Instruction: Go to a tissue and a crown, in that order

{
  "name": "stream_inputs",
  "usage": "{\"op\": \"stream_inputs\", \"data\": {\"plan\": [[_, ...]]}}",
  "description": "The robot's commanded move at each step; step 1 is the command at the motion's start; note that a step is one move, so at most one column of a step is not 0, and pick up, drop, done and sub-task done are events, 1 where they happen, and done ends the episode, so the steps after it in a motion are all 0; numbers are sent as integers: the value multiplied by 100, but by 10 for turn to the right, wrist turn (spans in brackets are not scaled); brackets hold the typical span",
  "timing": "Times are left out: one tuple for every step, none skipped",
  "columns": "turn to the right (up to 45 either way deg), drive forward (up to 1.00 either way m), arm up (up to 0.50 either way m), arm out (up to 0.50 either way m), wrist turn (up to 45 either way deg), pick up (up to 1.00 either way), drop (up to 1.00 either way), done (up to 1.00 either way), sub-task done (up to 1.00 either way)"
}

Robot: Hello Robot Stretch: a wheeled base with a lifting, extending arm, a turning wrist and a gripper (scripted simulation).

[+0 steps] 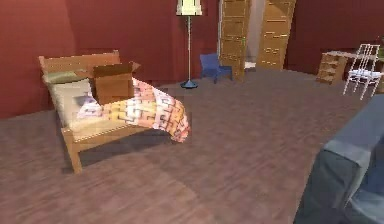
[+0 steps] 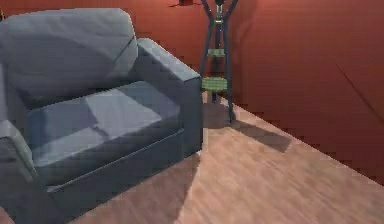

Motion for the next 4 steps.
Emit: {"op": "stream_inputs", "data": {"plan": [[0,85,0,0,0,0,0,0,0],[360,0,0,0,0,0,0,0,0],[0,5,0,0,0,0,0,0,0],[-270,0,0,0,0,0,0,0,0]]}}
